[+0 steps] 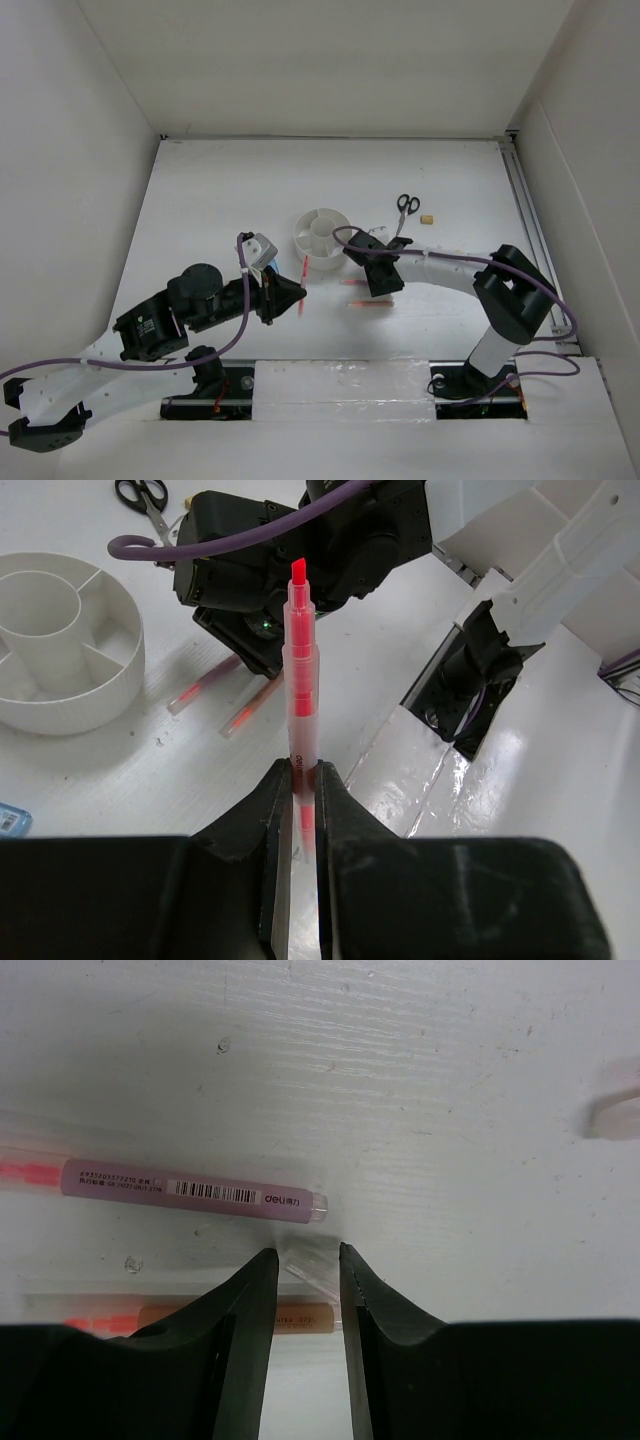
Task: Sort the stationery into containers
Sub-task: Close the pen cap on the pen.
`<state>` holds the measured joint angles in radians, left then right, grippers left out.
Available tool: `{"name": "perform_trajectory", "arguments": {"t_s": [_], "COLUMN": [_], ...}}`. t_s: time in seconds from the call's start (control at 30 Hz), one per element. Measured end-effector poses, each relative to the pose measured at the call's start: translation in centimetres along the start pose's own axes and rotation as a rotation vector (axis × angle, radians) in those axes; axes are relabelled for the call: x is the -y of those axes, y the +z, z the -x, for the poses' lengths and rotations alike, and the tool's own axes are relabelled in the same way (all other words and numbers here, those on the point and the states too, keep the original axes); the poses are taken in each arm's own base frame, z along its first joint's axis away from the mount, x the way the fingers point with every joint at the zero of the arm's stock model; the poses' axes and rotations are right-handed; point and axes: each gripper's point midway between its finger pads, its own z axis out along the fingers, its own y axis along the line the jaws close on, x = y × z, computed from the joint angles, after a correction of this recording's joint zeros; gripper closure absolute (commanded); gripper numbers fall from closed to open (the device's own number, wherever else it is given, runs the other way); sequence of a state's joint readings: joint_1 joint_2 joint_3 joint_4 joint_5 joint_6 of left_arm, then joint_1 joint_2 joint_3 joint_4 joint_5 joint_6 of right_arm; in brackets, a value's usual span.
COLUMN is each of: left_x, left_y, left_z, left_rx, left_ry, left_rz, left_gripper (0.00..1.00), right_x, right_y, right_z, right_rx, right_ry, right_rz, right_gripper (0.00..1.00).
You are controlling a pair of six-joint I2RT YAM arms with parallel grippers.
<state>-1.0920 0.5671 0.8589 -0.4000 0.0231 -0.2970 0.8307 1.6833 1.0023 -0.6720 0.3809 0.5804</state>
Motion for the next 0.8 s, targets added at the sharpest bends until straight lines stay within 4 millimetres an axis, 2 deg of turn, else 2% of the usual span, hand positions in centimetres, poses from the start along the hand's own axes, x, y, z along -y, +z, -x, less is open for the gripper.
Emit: {"name": "perform_trajectory", "arguments": {"t_s": [0.8], "left_x": [0.37], "left_y": [-0.29], "left_z": [0.09], "left_rx": [0.005], "left_ry": [0.004], "left_rz": [-0.022], "left_gripper": [1.0], "right_x": [0.31], "right_y": [-0.1], "right_z": [-0.33], "right_rx": [0.001], "right_ry": [0.11], "right_rz": [-0.012], "right_gripper": [0.61]}}
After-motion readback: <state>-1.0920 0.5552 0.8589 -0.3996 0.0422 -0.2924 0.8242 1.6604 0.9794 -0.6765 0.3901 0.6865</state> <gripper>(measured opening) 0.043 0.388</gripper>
